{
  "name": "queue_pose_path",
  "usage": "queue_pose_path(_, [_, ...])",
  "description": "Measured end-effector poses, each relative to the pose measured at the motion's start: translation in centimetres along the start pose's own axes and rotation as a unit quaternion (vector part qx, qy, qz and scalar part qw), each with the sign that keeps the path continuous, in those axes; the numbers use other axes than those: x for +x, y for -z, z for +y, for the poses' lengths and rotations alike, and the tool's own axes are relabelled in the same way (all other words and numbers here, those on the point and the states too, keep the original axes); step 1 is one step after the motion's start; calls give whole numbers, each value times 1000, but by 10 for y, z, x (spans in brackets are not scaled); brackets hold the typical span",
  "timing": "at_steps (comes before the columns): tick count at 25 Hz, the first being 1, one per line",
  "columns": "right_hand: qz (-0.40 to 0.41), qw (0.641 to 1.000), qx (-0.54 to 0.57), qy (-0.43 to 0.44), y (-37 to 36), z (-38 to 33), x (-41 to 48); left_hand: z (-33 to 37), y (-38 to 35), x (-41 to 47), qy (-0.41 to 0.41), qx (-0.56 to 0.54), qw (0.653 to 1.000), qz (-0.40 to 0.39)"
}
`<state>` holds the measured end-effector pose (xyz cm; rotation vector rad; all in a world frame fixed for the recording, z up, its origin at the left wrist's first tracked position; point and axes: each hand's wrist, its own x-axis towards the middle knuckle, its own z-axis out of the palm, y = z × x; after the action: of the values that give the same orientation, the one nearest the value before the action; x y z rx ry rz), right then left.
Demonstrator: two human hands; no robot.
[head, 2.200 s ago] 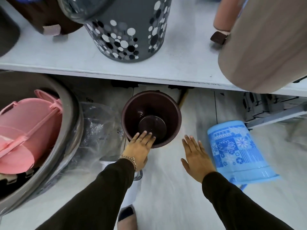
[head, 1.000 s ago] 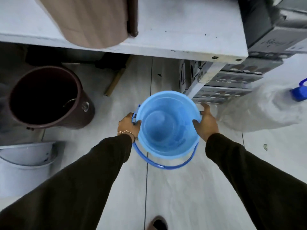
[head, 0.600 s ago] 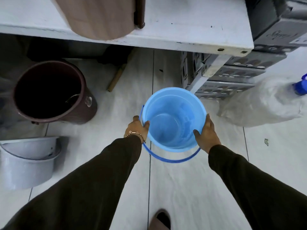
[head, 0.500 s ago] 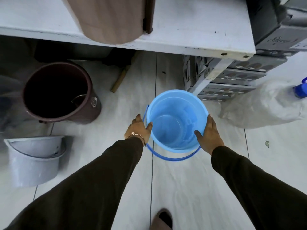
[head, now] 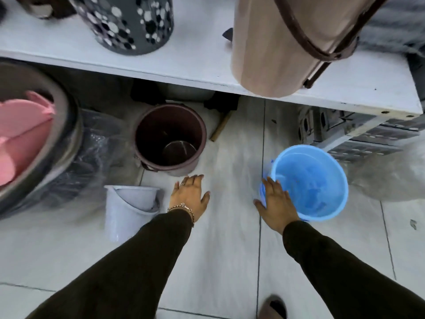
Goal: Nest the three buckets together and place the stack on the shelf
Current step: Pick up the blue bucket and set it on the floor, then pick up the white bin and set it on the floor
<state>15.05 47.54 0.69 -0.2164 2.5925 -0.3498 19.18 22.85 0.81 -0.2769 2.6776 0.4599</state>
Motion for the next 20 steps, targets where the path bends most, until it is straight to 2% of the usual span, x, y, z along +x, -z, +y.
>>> queue_pose_path(6, [-72,995,29,68,-85,-158,17,-170,14,-22,58,24,998,-31])
queue_pose_path(12, [-122,986,17,109,-176,-262,73,-296,-3,26,55,44,995,-65])
queue_pose_path(15, [-128,985,17,117,-207,-296,101,-327,-18,54,44,48,992,-104])
queue_pose_path(20, [-135,983,23,124,-230,-314,96,-327,-34,48,22,-44,994,-94])
